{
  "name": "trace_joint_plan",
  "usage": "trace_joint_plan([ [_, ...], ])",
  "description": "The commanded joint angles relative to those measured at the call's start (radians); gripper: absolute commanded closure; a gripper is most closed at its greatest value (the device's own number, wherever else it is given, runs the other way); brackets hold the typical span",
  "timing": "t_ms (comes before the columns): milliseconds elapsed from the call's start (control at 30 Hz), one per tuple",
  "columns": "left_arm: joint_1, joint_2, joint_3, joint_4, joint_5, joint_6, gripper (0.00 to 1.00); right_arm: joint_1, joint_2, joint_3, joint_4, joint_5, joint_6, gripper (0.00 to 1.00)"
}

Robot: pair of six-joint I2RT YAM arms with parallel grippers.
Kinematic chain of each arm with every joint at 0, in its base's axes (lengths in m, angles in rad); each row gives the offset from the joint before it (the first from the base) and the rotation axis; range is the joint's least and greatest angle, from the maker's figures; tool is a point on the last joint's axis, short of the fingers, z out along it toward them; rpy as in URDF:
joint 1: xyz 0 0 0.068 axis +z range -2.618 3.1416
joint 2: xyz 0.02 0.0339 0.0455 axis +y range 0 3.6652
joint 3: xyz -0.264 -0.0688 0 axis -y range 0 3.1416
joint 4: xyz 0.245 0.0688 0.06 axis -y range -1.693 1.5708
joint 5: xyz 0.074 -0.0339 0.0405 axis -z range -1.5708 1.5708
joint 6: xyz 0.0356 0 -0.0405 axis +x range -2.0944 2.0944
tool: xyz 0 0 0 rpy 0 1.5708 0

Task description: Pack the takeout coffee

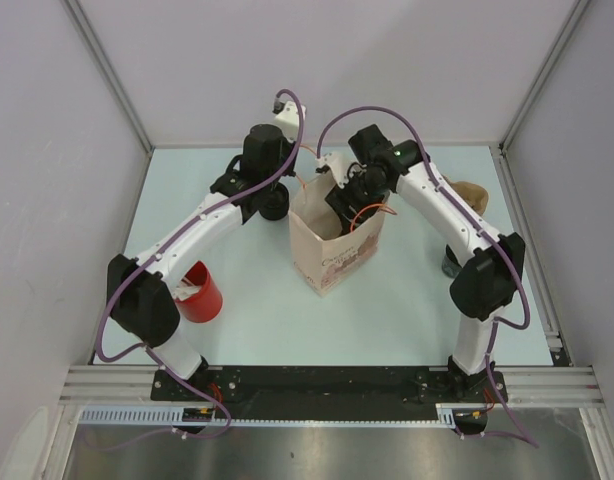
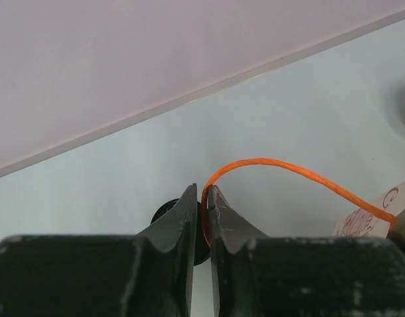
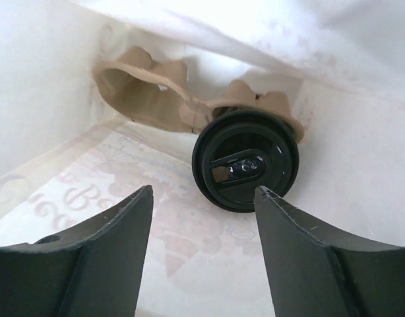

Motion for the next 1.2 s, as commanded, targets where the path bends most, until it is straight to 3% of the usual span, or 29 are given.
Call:
trace_joint_plan([
  [0, -0.007, -0.03, 0.014, 0.028, 0.024, 0.012, 0.83, -0.003, -0.081, 0.08, 0.006, -0.034, -0.009, 0.32],
  [100, -0.006, -0.025, 0.025, 0.021, 0.034, 0.015, 0.8, -0.01, -0.116, 0.12, 0.029, -0.04, -0.003, 0.28],
  [233, -0.006, -0.024, 0.034, 0.016, 0.057, 0.02, 0.66, -0.033, -0.159, 0.157, 0.063, -0.072, 0.01, 0.24],
  [500, -0.007, 0.001, 0.102, -0.016, 0.093, 0.043, 0.59, -0.136, -0.236, 0.143, 0.134, -0.118, 0.05, 0.21],
  [567, -0.009, 0.013, 0.119, -0.027, 0.106, 0.044, 0.61, -0.156, -0.239, 0.133, 0.147, -0.121, 0.063, 0.21],
  [633, -0.007, 0.025, 0.142, -0.038, 0.11, 0.049, 0.72, -0.188, -0.244, 0.111, 0.161, -0.132, 0.074, 0.21],
  [800, -0.01, 0.073, 0.214, -0.079, 0.123, 0.06, 0.87, -0.246, -0.254, 0.058, 0.186, -0.178, 0.086, 0.21],
  [900, -0.009, 0.093, 0.244, -0.09, 0.128, 0.067, 0.92, -0.279, -0.279, 0.01, 0.212, -0.196, 0.091, 0.21],
  [1167, -0.015, 0.179, 0.373, -0.139, 0.154, 0.087, 0.94, -0.358, -0.337, -0.08, 0.253, -0.244, 0.1, 0.21],
])
